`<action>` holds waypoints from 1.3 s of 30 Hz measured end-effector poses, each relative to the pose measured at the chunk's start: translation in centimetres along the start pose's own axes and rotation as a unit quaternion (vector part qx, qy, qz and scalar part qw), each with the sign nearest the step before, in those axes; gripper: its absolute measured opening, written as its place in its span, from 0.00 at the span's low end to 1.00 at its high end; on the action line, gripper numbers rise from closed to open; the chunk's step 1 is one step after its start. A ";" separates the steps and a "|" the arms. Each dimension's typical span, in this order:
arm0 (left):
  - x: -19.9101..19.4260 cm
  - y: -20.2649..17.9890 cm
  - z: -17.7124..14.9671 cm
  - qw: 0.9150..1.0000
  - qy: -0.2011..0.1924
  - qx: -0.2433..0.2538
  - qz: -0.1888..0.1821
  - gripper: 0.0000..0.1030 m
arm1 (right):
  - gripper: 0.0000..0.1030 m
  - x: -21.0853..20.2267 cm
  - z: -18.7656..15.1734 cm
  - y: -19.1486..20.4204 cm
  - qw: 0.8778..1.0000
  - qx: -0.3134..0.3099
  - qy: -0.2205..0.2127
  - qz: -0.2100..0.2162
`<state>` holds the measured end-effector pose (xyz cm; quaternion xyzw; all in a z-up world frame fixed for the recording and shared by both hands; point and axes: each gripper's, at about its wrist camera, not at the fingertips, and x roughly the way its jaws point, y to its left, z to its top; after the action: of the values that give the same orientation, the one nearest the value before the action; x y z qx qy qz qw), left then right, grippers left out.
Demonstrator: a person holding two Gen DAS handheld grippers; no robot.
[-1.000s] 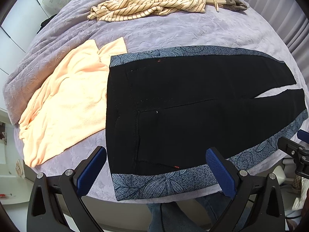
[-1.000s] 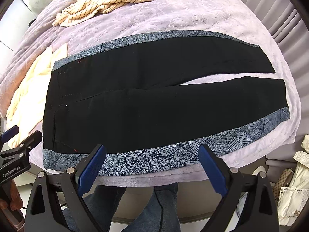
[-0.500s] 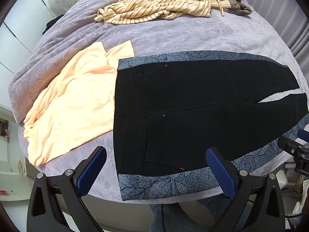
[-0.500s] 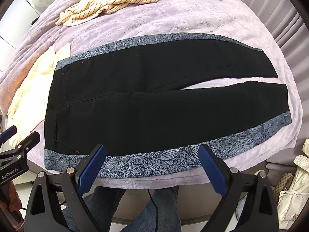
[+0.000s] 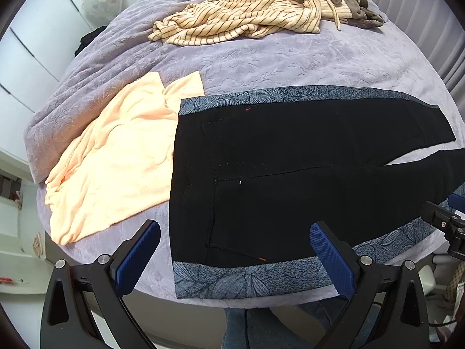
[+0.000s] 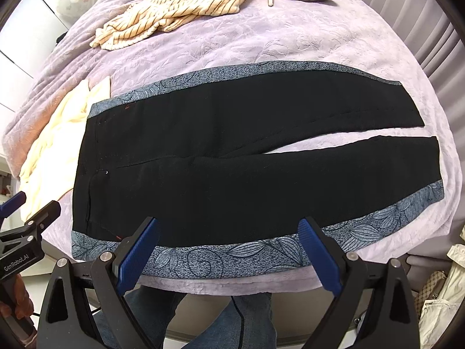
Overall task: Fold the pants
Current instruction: 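Move both grippers toward the hem of the black trousers, then grasp the trouser leg hem with the right gripper and lift it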
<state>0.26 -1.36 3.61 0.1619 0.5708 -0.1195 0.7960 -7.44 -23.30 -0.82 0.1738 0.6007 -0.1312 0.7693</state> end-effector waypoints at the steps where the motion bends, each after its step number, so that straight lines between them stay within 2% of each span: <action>1: -0.1 -0.2 -0.2 1.000 0.002 -0.006 0.001 1.00 | 0.94 -0.1 0.0 -0.4 1.000 -0.002 0.002 0.007; 4: -0.5 -1.1 -1.1 1.000 0.007 -0.026 0.002 1.00 | 0.94 -0.3 0.0 -1.8 1.000 -0.009 0.006 0.022; 11: -1.7 -3.0 -4.0 0.997 0.006 -0.081 0.015 1.00 | 0.94 -1.2 -0.3 -4.9 0.999 -0.040 0.008 0.020; 15: -1.9 -2.8 -5.8 0.993 0.015 -0.117 0.010 1.00 | 0.94 -1.3 -1.1 -5.9 0.997 -0.067 0.016 0.033; 19: -1.5 -1.1 -6.8 0.988 0.035 -0.153 -0.003 1.00 | 0.94 -0.8 -2.3 -6.4 0.993 -0.073 0.033 0.085; 22: -1.1 0.3 -7.2 0.986 0.034 -0.164 -0.008 1.00 | 0.95 0.2 -3.2 -7.1 0.984 -0.025 0.060 0.166; 24: -0.1 1.1 -7.2 0.986 0.033 -0.163 -0.020 1.00 | 0.93 0.8 -3.6 -7.3 0.977 0.003 0.068 0.201; 25: 0.6 1.4 -7.1 0.986 0.037 -0.162 -0.029 1.00 | 0.91 1.3 -3.8 -7.5 0.974 0.020 0.068 0.215; 26: 1.3 1.6 -7.0 0.985 0.043 -0.161 -0.038 1.00 | 0.82 1.7 -4.0 -7.6 0.972 0.030 0.068 0.224; 27: 1.9 1.8 -7.0 0.985 0.045 -0.160 -0.047 1.00 | 0.62 2.4 -4.2 -7.8 0.969 0.043 0.071 0.235; 28: 2.4 2.0 -7.1 0.985 0.039 -0.157 -0.056 1.00 | 0.52 3.2 -4.3 -7.9 0.965 0.054 0.080 0.242; 29: 2.8 2.0 -7.2 0.986 0.031 -0.152 -0.065 0.92 | 0.42 4.0 -4.6 -7.9 0.961 0.066 0.092 0.254; 30: 3.4 2.1 -7.2 0.986 0.031 -0.147 -0.074 0.83 | 0.42 5.0 -4.9 -8.1 0.954 0.080 0.104 0.271; 31: 4.0 2.0 -7.4 0.985 0.037 -0.145 -0.084 0.80 | 0.42 6.2 -5.4 -8.3 0.946 0.094 0.113 0.287; 32: 4.7 2.1 -7.6 0.984 0.045 -0.144 -0.096 0.75 | 0.42 7.1 -5.9 -8.6 0.946 0.104 0.118 0.285; 34: 6.4 2.1 -8.1 0.980 0.064 -0.142 -0.123 0.73 | 0.42 8.8 -6.7 -9.7 0.947 0.129 0.124 0.267; 39: 8.7 2.2 -9.3 0.975 0.091 -0.134 -0.148 0.73 | 0.42 10.7 -8.7 -11.9 0.942 0.189 0.115 0.254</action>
<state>-4.21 4.24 -7.07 -0.0228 0.6697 -0.1434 0.7283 -17.31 -30.30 -14.42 0.4764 0.5853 -0.0217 0.6558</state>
